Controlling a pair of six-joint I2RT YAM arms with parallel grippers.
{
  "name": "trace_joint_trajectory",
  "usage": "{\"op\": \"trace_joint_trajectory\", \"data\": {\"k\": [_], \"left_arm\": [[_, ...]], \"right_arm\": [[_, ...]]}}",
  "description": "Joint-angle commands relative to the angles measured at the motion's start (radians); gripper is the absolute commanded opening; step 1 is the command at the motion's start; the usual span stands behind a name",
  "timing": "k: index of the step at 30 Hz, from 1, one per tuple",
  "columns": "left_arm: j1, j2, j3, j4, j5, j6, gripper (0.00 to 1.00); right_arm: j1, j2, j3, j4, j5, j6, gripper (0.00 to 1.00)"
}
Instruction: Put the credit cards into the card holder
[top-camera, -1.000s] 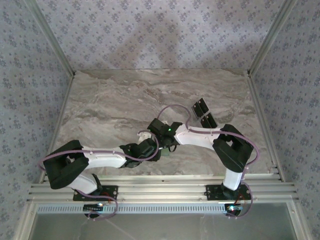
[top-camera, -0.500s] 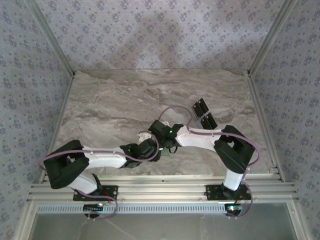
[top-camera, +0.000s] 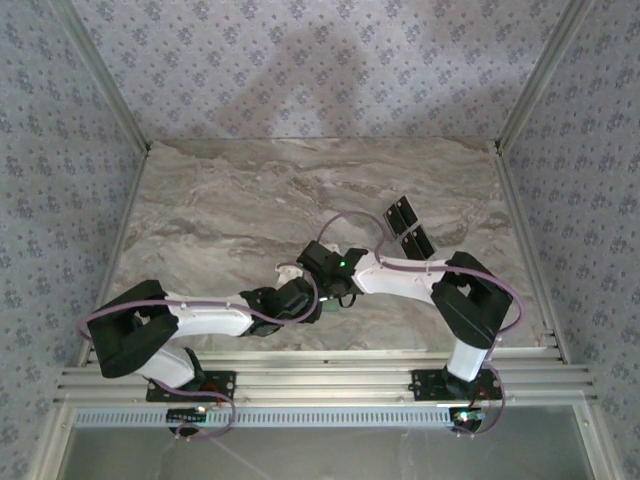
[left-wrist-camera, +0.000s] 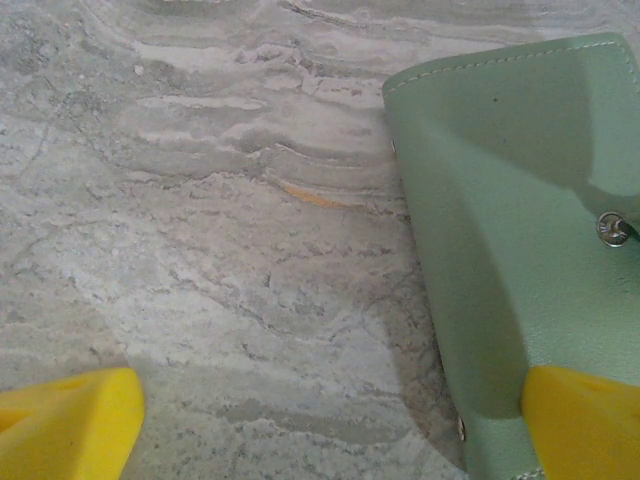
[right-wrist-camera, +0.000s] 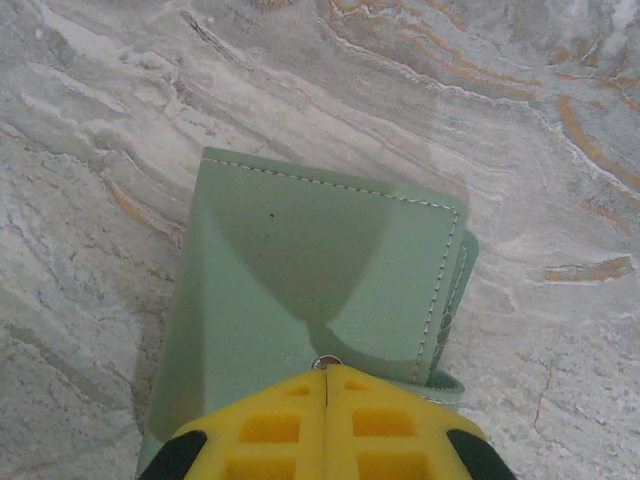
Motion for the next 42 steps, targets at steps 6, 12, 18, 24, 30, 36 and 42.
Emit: {"op": "trace_joint_trajectory", "data": {"k": [6,12,18,24,30,36,42], "left_arm": [[-0.002,0.060,-0.023,0.046,0.141,-0.031,0.98],[-0.002,0.062,-0.026,0.050,0.142,-0.032,0.98],[-0.002,0.064,-0.027,0.052,0.141,-0.034,0.98],[-0.002,0.065,-0.025,0.052,0.142,-0.031,0.98],[-0.002,0.064,-0.027,0.052,0.141,-0.033,0.98],[-0.002,0.065,-0.025,0.052,0.140,-0.033,0.98],[-0.002,0.066,-0.026,0.052,0.140,-0.034,0.98]], "right_arm": [[0.026,-0.027,0.021,-0.004,-0.026,0.013,0.00],[0.025,-0.015,0.041,-0.005,-0.021,0.004,0.00],[0.020,-0.003,0.050,-0.001,-0.018,0.000,0.00],[0.017,0.014,0.054,0.008,-0.027,-0.003,0.00],[0.019,0.032,0.044,0.022,-0.032,-0.003,0.00],[0.023,0.041,0.018,0.042,-0.044,0.008,0.00],[0.036,0.054,0.004,0.053,-0.050,0.018,0.00]]}}
